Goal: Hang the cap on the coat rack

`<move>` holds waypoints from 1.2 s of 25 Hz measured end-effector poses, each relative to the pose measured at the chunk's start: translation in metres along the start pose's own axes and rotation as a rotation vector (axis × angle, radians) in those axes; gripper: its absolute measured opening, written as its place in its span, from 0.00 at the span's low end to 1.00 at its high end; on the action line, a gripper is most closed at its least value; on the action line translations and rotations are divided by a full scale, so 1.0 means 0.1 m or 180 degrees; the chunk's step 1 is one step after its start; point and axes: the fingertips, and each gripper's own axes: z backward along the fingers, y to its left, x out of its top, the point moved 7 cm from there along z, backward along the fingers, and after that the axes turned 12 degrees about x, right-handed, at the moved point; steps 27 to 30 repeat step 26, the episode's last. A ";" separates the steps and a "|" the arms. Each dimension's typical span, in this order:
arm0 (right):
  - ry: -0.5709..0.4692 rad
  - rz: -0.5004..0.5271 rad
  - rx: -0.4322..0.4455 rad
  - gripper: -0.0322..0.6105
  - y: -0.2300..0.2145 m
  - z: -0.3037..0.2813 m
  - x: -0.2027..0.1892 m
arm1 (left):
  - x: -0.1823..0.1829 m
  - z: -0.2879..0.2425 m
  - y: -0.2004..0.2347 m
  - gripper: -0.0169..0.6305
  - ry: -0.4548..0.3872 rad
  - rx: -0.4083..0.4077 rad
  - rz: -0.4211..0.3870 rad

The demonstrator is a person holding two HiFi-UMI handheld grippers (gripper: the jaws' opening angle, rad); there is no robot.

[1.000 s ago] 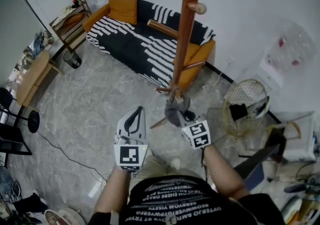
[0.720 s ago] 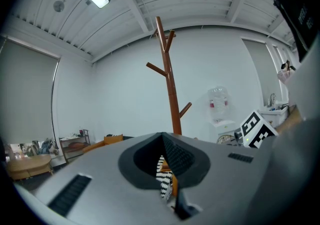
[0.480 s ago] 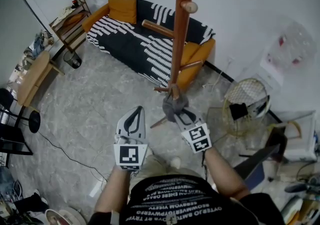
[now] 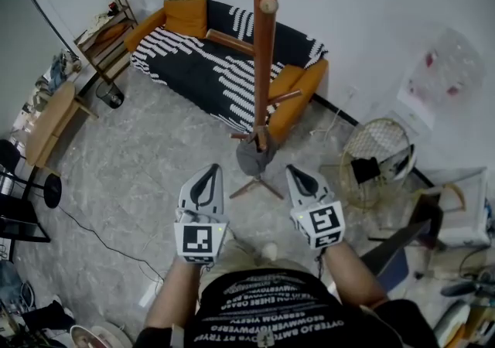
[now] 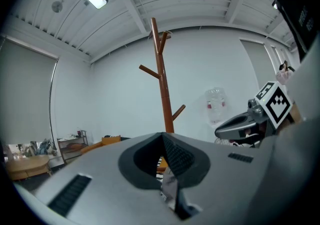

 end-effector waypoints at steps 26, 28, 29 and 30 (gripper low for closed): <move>-0.0430 0.0034 0.0077 0.05 0.30 0.68 0.33 | 0.11 0.62 -0.21 0.03 0.0007 0.0024 0.0120; -0.0430 0.0034 0.0077 0.05 0.30 0.68 0.33 | 0.11 0.62 -0.21 0.03 0.0007 0.0024 0.0120; -0.0430 0.0034 0.0077 0.05 0.30 0.68 0.33 | 0.11 0.62 -0.21 0.03 0.0007 0.0024 0.0120; -0.0430 0.0034 0.0077 0.05 0.30 0.68 0.33 | 0.11 0.62 -0.21 0.03 0.0007 0.0024 0.0120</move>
